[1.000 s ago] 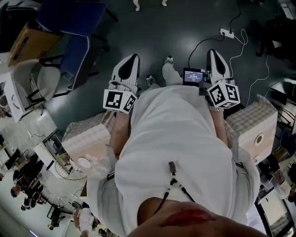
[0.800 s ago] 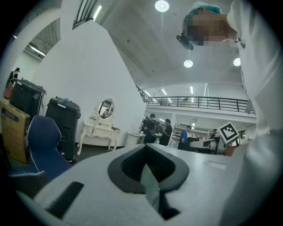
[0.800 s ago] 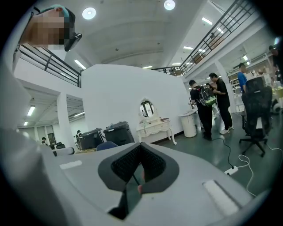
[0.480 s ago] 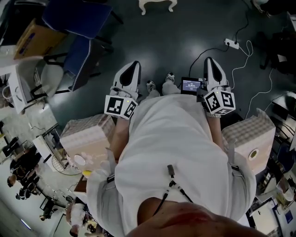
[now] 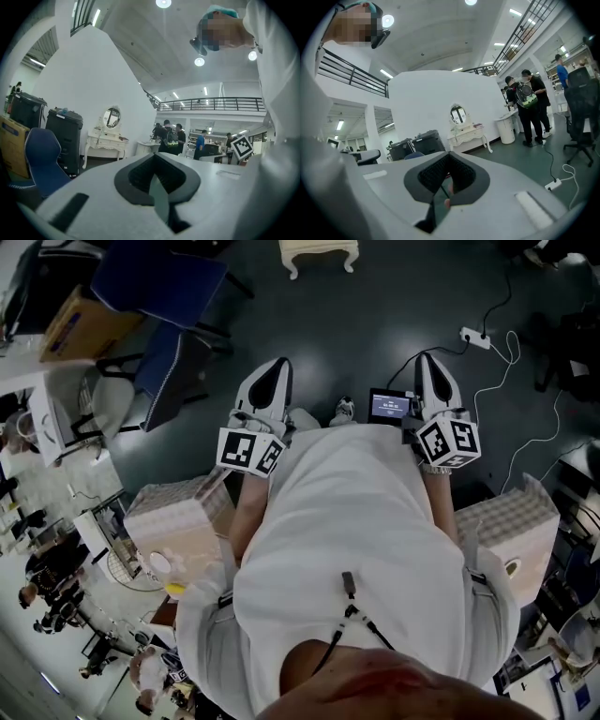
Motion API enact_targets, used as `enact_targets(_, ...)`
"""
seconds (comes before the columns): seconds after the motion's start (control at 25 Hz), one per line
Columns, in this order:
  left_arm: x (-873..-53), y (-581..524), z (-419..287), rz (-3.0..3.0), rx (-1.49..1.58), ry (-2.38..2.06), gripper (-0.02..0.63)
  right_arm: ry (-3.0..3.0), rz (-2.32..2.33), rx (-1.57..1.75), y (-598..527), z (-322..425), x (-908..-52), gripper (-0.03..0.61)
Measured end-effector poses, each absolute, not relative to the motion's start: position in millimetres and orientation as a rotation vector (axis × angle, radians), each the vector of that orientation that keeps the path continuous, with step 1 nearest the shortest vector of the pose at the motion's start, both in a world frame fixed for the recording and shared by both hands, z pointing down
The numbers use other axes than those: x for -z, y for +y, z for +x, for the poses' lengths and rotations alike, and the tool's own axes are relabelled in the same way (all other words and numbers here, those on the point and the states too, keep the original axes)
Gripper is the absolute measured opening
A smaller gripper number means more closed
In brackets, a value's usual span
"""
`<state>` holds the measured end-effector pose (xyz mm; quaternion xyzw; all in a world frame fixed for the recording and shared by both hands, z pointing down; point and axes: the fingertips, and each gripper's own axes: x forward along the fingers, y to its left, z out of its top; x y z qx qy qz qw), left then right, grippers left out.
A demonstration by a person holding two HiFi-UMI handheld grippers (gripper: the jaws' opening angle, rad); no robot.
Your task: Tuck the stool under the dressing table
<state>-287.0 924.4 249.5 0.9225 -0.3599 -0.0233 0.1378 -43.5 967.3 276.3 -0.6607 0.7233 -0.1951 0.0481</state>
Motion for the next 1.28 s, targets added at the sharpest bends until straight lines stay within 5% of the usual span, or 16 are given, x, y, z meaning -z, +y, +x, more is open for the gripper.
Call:
enact_targets(0.56, -274.7, 858.0, -279.4, 2.566, 0.105, -1.077, 0.006, 2.249, -2.053, 0.635, 905.8, -19.6, -294.5, 0.008)
enact_targets(1.28, -282.6, 645.9, -276.1, 2.683, 0.079, -0.785, 0.007, 2.104, -2.207, 0.588, 720.8, -33.8, -273.4, 0.008)
